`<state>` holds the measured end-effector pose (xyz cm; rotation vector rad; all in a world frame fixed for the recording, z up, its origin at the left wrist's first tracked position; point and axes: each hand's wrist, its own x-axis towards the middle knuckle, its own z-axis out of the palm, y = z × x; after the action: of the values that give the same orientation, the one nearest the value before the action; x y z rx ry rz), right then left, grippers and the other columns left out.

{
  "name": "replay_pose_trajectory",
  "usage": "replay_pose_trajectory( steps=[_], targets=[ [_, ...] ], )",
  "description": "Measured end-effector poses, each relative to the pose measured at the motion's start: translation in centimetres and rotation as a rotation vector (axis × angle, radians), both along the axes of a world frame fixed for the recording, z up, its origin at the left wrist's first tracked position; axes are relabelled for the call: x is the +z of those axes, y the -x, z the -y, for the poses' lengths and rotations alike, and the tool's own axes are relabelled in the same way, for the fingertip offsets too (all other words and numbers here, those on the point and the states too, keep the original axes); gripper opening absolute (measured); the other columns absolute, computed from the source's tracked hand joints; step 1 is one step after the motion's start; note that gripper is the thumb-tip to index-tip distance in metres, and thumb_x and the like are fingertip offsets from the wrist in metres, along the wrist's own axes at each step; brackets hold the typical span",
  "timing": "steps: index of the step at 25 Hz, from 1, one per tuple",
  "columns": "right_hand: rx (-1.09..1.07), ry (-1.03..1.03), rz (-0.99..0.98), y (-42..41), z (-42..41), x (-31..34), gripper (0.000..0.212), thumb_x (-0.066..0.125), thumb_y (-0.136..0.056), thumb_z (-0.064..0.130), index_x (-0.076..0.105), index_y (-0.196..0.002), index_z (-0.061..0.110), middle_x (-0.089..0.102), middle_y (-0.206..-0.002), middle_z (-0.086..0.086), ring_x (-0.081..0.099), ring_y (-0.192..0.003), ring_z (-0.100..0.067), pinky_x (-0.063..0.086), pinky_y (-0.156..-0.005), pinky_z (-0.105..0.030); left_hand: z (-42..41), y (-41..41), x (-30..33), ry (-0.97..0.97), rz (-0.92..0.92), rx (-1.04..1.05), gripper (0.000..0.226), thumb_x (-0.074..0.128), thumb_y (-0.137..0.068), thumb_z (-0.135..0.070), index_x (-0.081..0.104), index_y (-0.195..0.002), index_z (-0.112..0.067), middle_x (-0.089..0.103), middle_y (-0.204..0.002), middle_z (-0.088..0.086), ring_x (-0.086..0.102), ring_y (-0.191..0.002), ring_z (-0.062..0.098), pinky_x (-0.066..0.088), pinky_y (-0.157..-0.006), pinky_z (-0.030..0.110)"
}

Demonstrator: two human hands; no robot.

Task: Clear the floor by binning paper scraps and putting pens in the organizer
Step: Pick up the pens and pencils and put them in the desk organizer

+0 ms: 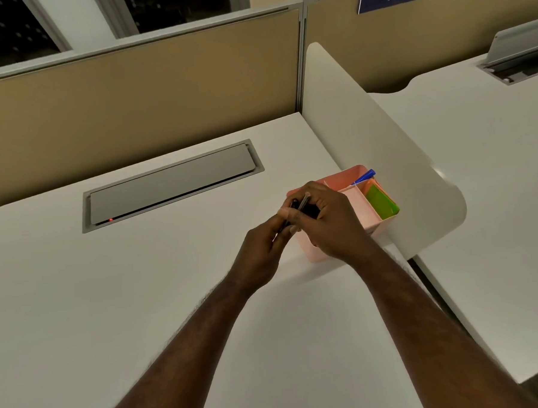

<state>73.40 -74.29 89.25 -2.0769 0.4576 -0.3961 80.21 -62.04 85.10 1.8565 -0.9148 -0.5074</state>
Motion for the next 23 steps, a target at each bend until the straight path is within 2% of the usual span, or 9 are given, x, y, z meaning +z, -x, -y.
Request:
replay_pose_trajectory(
  steps=[2,4,6,8,12,13,16,20,23],
  targets=[
    [-0.012,0.006,0.023,0.2,0.6,0.4,0.006,0.066,-0.085,0.023,0.06,-0.086,0.023,0.056,-0.079,0.018,0.056,-0.075,0.006,0.038,-0.069,0.004,-0.2,-0.4,-1.0,-0.034,0.038,0.022,0.034,0.049,-0.095,-0.035,0.051,-0.127,-0.025,0.063,-0.106,-0.027,0.052,-0.096,-0.017,0.045,-0.085,0.013],
    [-0.116,0.076,0.094,0.5,1.7,0.8,0.009,0.067,-0.084,0.022,0.065,-0.088,0.014,0.06,-0.081,0.009,0.057,-0.074,0.0,0.042,-0.067,0.002,-1.3,-1.2,-3.5,-0.154,0.092,0.096,0.055,0.051,-0.089,-0.048,0.037,-0.138,-0.029,0.045,-0.144,-0.013,0.039,-0.127,-0.004,0.035,-0.108,0.027],
    [-0.241,0.194,0.164,0.9,3.2,1.1,0.017,0.067,-0.083,0.024,0.068,-0.089,0.008,0.065,-0.084,0.0,0.06,-0.074,-0.007,0.044,-0.065,-0.003,-3.0,-1.6,-6.2,-0.299,0.154,0.176,0.072,0.056,-0.085,-0.052,0.025,-0.145,-0.028,0.026,-0.156,-0.007,0.027,-0.14,0.01,0.028,-0.113,0.037],
    [-0.318,0.268,0.212,1.2,4.2,0.7,0.021,0.067,-0.084,0.026,0.067,-0.087,0.006,0.068,-0.085,-0.007,0.061,-0.075,-0.014,0.046,-0.065,-0.012,-4.8,-1.6,-8.2,-0.461,0.205,0.184,0.08,0.058,-0.082,-0.054,0.017,-0.147,-0.03,0.013,-0.159,-0.006,0.015,-0.146,0.02,0.023,-0.115,0.048],
    [-0.354,0.3,0.199,0.7,4.0,-1.3,0.017,0.068,-0.084,0.023,0.067,-0.085,0.006,0.067,-0.086,-0.008,0.057,-0.074,-0.014,0.042,-0.069,-0.005,-7.9,-0.9,-11.1,-0.841,0.186,0.077,0.093,0.054,-0.077,-0.068,-0.003,-0.146,-0.043,-0.018,-0.158,-0.007,-0.021,-0.144,0.029,-0.002,-0.111,0.064],
    [-0.345,0.288,0.161,0.4,3.8,-1.9,0.016,0.068,-0.084,0.021,0.067,-0.087,0.005,0.067,-0.088,-0.01,0.057,-0.076,-0.014,0.046,-0.074,-0.009,-8.6,-0.7,-11.5,-0.896,0.155,0.061,0.097,0.054,-0.074,-0.072,-0.006,-0.145,-0.046,-0.023,-0.157,-0.007,-0.025,-0.142,0.03,-0.004,-0.109,0.066],
    [-0.325,0.261,-0.051,-0.7,3.3,-3.8,0.022,0.066,-0.086,0.023,0.066,-0.099,0.006,0.068,-0.101,-0.013,0.059,-0.086,-0.018,0.049,-0.087,-0.03,-9.9,-0.3,-12.2,-0.949,0.081,0.039,0.102,0.053,-0.068,-0.078,-0.012,-0.141,-0.051,-0.03,-0.154,-0.009,-0.028,-0.141,0.031,-0.003,-0.106,0.071],
    [-0.302,0.261,-0.29,-1.6,3.2,-5.0,0.032,0.062,-0.087,0.031,0.064,-0.11,0.01,0.068,-0.112,-0.01,0.061,-0.101,-0.023,0.044,-0.096,-0.032,-10.3,-0.3,-12.3,-0.934,0.104,0.032,0.102,0.049,-0.066,-0.082,-0.014,-0.141,-0.051,-0.03,-0.154,-0.009,-0.028,-0.141,0.031,-0.003,-0.104,0.072],
    [-0.365,0.224,-0.307,-1.3,2.6,-5.1,0.03,0.063,-0.087,0.031,0.064,-0.108,0.01,0.069,-0.11,-0.011,0.063,-0.1,-0.024,0.046,-0.095,-0.034,-10.8,0.1,-12.9,-0.907,0.16,0.041,0.098,0.039,-0.066,-0.085,-0.016,-0.141,-0.05,-0.029,-0.155,-0.009,-0.027,-0.142,0.031,-0.003,-0.105,0.071]
  ],
)
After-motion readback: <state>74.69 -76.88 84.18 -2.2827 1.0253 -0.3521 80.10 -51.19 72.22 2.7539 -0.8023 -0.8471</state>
